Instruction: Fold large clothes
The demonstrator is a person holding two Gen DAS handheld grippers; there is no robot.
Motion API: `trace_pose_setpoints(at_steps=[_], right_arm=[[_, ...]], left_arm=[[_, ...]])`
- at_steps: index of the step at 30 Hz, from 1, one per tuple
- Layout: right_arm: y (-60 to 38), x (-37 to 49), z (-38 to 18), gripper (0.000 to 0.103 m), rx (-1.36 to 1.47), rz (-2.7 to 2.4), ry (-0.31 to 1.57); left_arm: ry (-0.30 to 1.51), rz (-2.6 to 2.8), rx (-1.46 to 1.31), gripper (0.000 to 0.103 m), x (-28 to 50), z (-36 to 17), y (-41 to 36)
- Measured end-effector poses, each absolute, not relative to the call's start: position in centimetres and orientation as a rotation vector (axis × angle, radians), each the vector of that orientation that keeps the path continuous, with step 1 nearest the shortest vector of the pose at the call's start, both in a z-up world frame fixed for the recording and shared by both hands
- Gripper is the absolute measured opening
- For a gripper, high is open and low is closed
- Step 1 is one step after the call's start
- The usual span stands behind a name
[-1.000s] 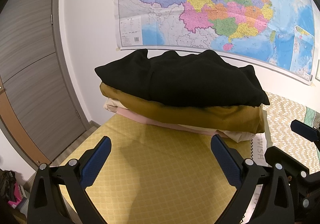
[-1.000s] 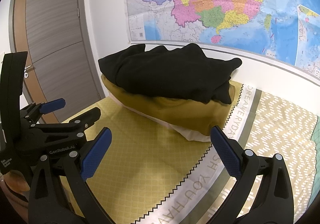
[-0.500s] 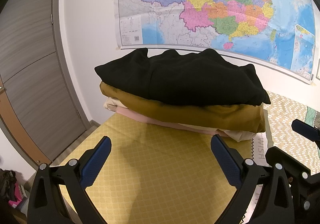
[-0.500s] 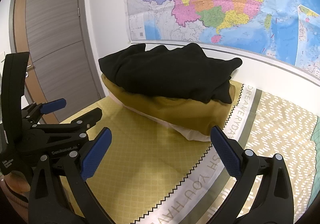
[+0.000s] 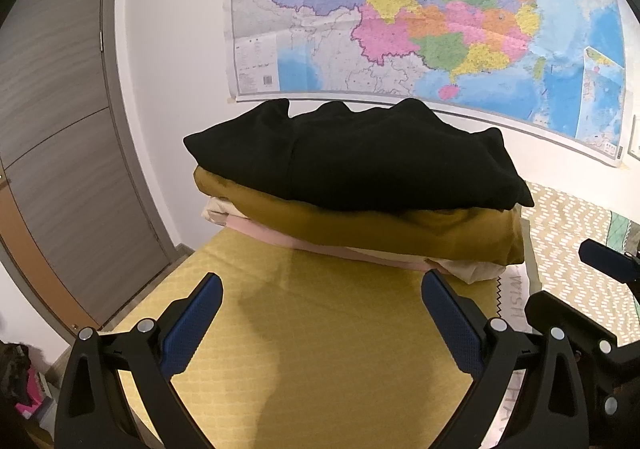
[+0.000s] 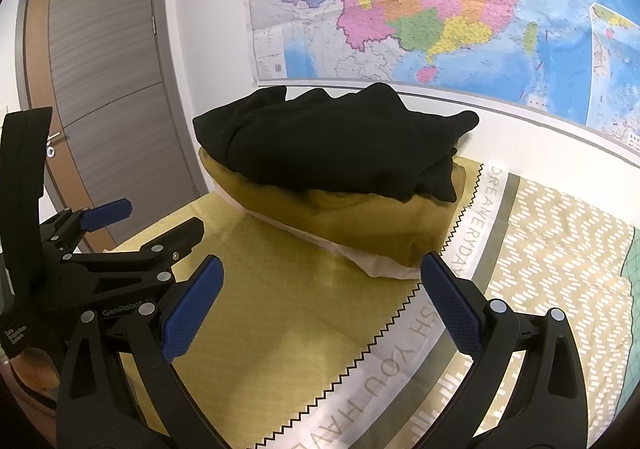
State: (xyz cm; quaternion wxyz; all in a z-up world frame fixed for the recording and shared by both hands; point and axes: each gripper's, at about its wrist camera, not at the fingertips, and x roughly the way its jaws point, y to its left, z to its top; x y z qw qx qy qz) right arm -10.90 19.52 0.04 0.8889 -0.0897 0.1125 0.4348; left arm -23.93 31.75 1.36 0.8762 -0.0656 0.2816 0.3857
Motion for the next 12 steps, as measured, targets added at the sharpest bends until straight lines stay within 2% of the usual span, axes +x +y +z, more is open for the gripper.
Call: trace_pose_setpoints(at_steps=[12], right_arm=[[15.6,-10.1,-1.3,0.097,-0.159,0.823,0.269]], left_arm=[[0.623,0.707,-0.196,0.096,-21.8,-0.1,29.9]])
